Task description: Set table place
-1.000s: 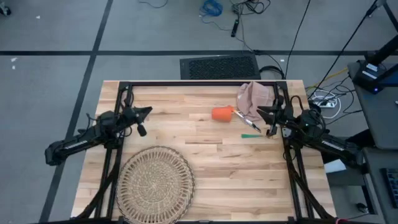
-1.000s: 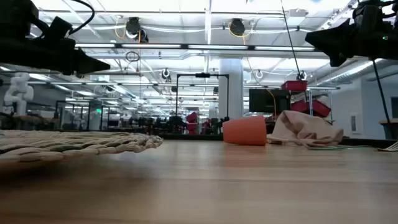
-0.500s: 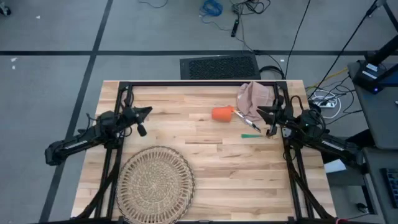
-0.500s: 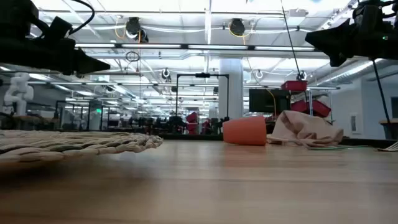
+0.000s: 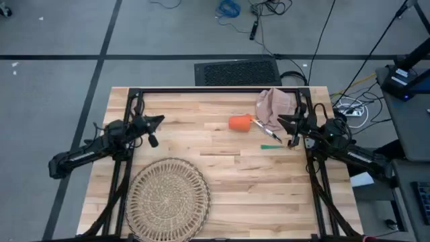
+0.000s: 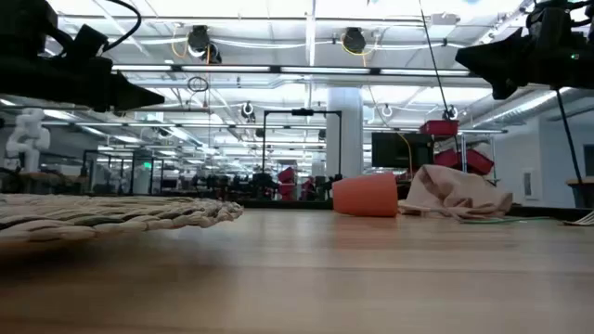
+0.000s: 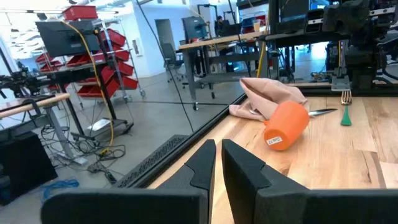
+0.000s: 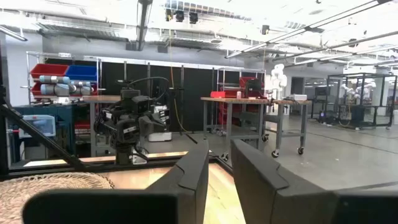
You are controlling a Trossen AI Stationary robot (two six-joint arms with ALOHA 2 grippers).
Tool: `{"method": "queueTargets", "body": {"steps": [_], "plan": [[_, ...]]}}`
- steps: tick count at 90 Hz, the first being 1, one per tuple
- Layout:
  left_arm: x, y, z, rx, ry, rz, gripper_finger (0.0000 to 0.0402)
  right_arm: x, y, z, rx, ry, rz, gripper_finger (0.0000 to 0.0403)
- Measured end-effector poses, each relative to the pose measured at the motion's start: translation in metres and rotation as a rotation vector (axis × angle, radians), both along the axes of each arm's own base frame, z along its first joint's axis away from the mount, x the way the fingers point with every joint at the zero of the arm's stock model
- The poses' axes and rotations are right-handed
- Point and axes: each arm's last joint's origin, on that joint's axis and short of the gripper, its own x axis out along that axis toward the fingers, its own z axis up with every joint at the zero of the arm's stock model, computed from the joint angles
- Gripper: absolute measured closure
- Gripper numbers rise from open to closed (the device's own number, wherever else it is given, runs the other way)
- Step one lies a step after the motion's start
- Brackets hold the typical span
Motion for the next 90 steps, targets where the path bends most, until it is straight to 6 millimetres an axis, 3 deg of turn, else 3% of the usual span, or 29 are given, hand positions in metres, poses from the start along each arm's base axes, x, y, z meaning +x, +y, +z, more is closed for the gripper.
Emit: {"method": "queueTargets", "body": {"steps": [28,53,72,90], "plan": [[-0.0001,0.0001,0.0001,0.027,0.015,0.004,0.0386,0.0000,0.0000,0.0001,0.000,-0.001,0.000,0.0346],[-0.0024,0.0034,0.0020,0.111,0.050,0.145,0.0386,-0.0001,-0.0002,0.0002,0.001,-0.003,-0.007,0.0346],[-0.0027,0.0038,0.0021,0.275,0.165,0.165,0.0386,-0.0001,-0.0001,0.0003,0.000,-0.003,-0.005,0.0346],[-0.0027,0.0037,0.0034,0.645,0.406,0.174,0.0386,-0.0001,-0.0001,0.0002,0.000,-0.002,-0.004,0.0346]]}}
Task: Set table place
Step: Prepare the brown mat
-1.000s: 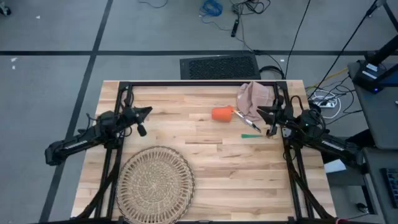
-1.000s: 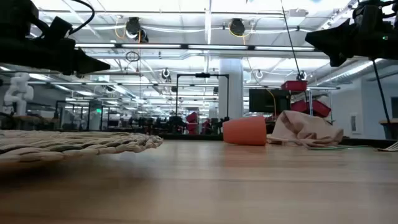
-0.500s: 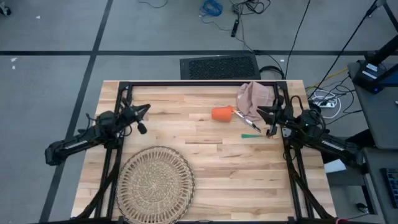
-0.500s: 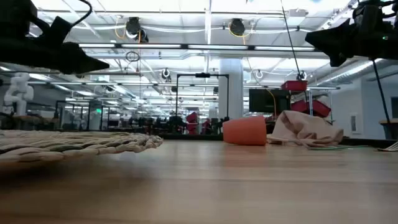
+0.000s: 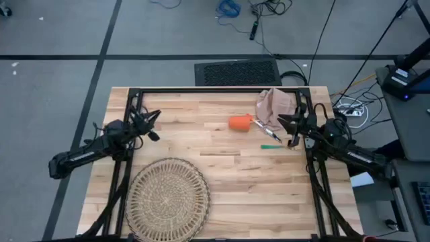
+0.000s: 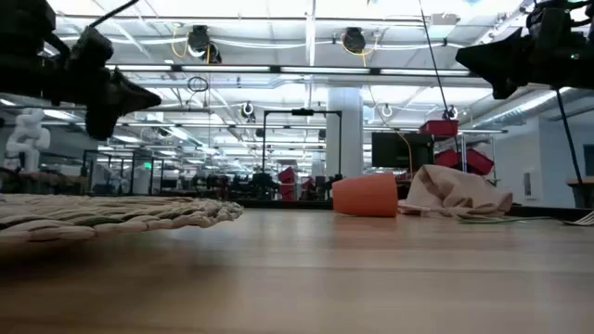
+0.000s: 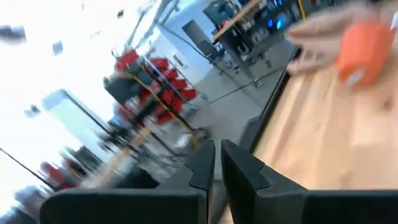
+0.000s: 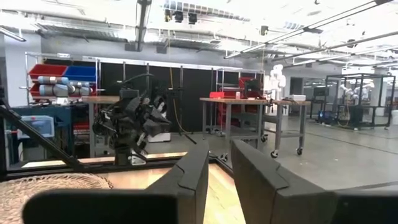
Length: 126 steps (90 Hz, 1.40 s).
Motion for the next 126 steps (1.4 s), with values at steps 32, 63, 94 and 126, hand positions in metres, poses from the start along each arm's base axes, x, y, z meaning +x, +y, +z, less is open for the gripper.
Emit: {"method": "queueTargets", "body": {"steps": [32,63,94,126], "plan": [[0.002,-0.002,0.000,-0.254,-0.187,-0.102,0.0386,0.000,0.000,-0.001,0.053,-0.003,0.016,0.0346],[0.002,-0.003,-0.003,-0.775,-0.513,-0.158,0.0386,0.002,-0.001,-0.011,0.119,0.083,0.018,0.0346],[0.002,-0.003,-0.002,-0.860,-0.584,-0.162,0.0386,0.003,-0.001,-0.016,0.172,0.121,0.021,0.0346],[0.002,-0.003,-0.001,-0.823,-0.567,-0.167,0.0386,0.003,-0.001,-0.017,0.241,0.110,0.036,0.0346]]}}
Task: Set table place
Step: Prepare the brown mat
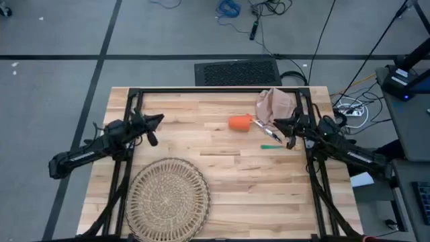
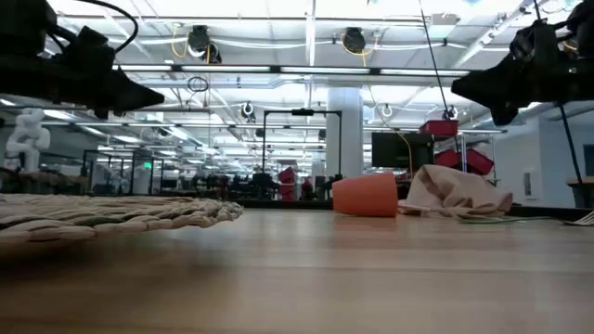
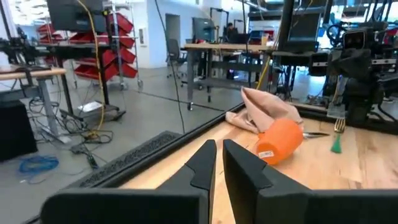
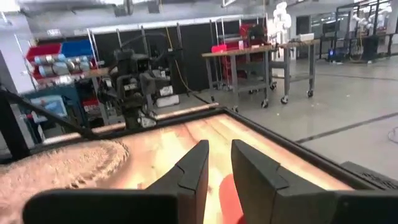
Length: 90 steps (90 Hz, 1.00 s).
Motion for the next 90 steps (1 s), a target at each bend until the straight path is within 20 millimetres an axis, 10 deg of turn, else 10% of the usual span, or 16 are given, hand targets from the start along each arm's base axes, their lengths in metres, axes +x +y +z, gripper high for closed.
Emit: {"method": "queueTargets", "body": {"steps": [13,50,68,90], "plan": [[-0.003,-0.002,0.031,0.048,-0.082,-0.031,0.0368,-0.004,0.001,0.027,-0.106,-0.062,-0.015,0.0346],[0.004,0.001,0.227,0.185,0.054,-0.011,0.0239,-0.009,0.001,0.213,-0.245,0.096,-0.113,0.0269],[0.039,0.019,0.263,0.160,0.374,0.068,0.0233,0.019,-0.013,0.264,-0.195,0.308,-0.082,0.0241],[0.077,0.039,0.275,0.137,0.643,0.183,0.0233,0.042,-0.028,0.279,-0.117,0.570,-0.174,0.0244]]}}
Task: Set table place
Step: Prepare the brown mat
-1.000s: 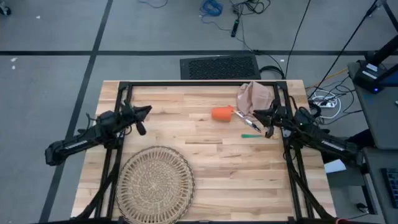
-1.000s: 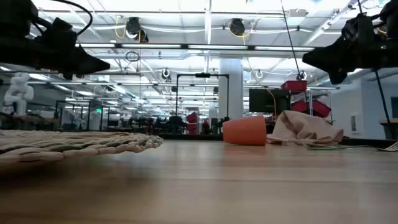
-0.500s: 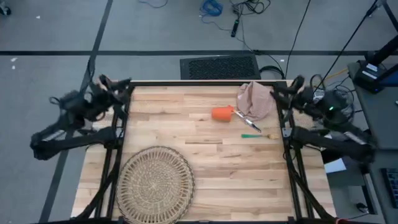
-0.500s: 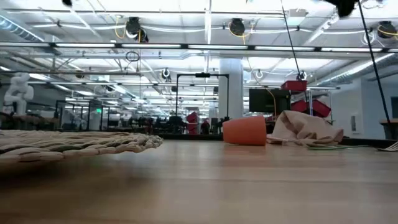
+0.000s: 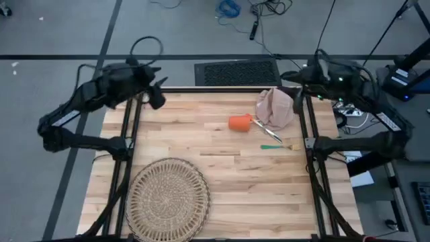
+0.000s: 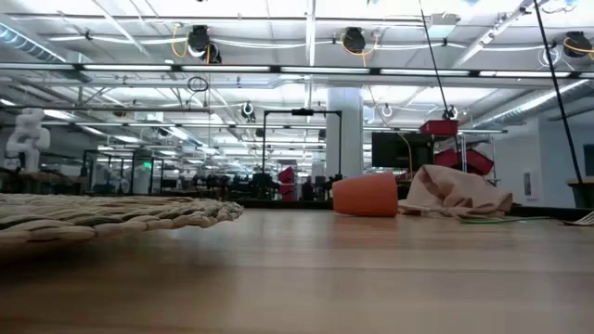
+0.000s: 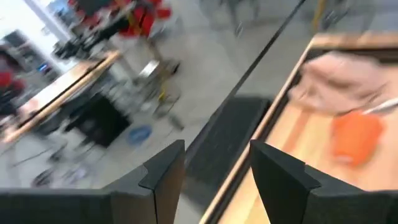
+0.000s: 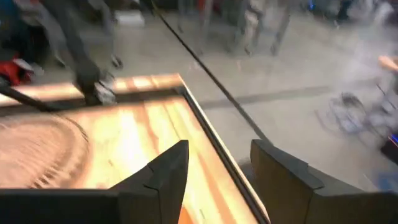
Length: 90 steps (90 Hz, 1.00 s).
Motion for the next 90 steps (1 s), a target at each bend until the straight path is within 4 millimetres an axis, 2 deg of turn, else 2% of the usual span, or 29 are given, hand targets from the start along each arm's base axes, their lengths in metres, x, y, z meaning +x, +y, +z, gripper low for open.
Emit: {"method": "queueTargets", "body": {"steps": [11,32,51,61,73,81,90], "plan": [[0.016,0.005,-0.009,-0.055,0.071,-0.039,0.0233,0.005,-0.004,-0.008,0.037,0.130,-0.040,0.0247],[0.051,0.018,-0.039,-0.175,0.175,-0.074,0.0233,0.013,-0.008,-0.025,0.160,0.274,-0.070,0.0247],[0.074,0.019,-0.069,-0.318,0.324,-0.132,0.0233,0.015,0.000,-0.031,0.258,0.298,-0.019,0.0248],[0.082,0.011,-0.085,-0.418,0.424,-0.163,0.0233,0.018,0.009,-0.031,0.282,0.303,0.020,0.0248],[0.088,-0.006,-0.101,-0.549,0.468,-0.268,0.0233,0.024,0.023,-0.037,0.320,0.311,0.082,0.0248],[0.090,-0.018,-0.118,-0.619,0.511,-0.305,0.0233,0.034,0.033,-0.053,0.366,0.347,0.131,0.0248],[0.088,-0.028,-0.142,-0.681,0.578,-0.291,0.0233,0.048,0.045,-0.080,0.406,0.392,0.176,0.0248]]}}
